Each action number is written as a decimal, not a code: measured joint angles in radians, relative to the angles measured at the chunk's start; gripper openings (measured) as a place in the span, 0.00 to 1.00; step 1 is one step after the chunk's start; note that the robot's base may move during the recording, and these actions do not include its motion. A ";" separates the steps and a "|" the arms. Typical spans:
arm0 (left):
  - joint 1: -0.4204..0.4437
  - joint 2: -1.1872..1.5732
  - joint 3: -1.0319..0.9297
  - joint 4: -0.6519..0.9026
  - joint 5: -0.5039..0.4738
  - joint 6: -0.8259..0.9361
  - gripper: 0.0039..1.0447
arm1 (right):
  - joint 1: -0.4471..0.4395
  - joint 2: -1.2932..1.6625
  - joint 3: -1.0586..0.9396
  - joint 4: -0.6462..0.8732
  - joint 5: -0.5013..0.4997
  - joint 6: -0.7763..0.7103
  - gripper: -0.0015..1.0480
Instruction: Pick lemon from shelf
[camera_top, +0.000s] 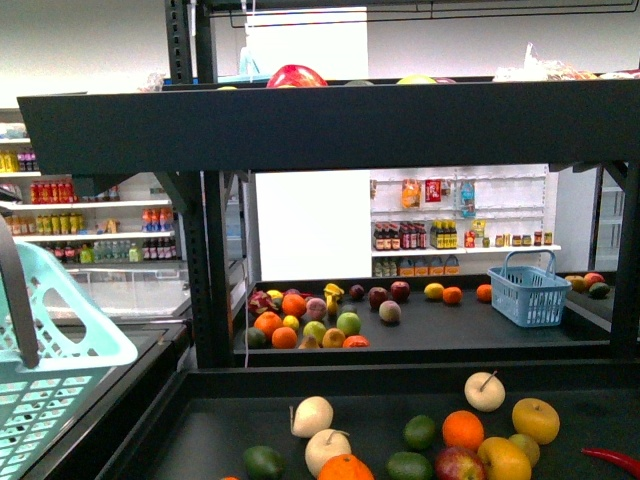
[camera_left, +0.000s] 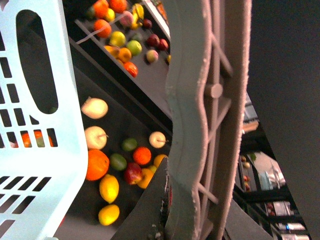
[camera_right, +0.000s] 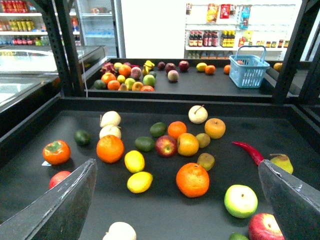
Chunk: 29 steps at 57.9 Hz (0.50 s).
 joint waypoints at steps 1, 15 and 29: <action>-0.006 -0.002 -0.002 0.000 0.006 0.002 0.10 | 0.000 0.000 0.000 0.000 0.000 0.000 0.93; -0.286 0.064 -0.006 0.100 -0.037 -0.010 0.08 | 0.000 0.000 0.000 0.000 -0.001 0.000 0.93; -0.441 0.139 -0.001 0.114 0.016 -0.049 0.08 | 0.000 0.000 0.000 0.000 0.000 0.000 0.93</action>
